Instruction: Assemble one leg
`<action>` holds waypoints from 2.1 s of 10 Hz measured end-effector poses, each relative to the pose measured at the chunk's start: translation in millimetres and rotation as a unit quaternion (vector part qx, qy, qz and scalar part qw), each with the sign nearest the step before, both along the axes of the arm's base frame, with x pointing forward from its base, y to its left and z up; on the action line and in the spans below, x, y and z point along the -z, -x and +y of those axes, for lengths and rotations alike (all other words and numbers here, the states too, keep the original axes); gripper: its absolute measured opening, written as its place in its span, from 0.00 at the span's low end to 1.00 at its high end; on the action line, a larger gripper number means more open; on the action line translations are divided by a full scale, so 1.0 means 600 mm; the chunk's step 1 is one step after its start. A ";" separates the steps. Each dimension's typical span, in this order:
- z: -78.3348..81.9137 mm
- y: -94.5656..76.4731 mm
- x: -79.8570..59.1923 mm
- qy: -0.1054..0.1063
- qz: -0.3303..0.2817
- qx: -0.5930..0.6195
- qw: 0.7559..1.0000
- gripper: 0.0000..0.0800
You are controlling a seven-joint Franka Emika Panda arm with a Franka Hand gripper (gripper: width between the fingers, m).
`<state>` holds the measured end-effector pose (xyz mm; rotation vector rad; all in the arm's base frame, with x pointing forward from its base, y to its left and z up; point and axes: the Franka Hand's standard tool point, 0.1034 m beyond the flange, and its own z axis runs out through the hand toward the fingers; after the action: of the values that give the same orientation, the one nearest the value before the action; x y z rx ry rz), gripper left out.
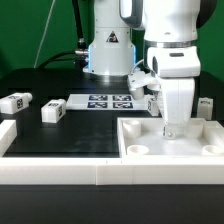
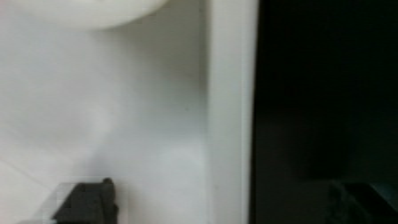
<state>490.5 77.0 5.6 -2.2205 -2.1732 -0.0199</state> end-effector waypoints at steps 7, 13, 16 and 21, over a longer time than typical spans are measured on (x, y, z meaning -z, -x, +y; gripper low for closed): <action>0.008 -0.002 -0.026 0.002 -0.009 0.025 1.000 0.81; 0.031 0.017 -0.080 0.011 -0.010 0.164 0.986 0.81; 0.034 0.021 -0.078 0.007 -0.005 0.294 0.956 0.81; 0.086 0.068 -0.064 -0.014 0.017 0.592 0.805 0.81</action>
Offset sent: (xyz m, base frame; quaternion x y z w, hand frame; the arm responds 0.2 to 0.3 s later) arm 0.0000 0.0000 0.0000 0.0000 0.0000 0.0000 1.0000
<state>449.8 128.5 44.0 -3.0480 -0.4302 -0.0410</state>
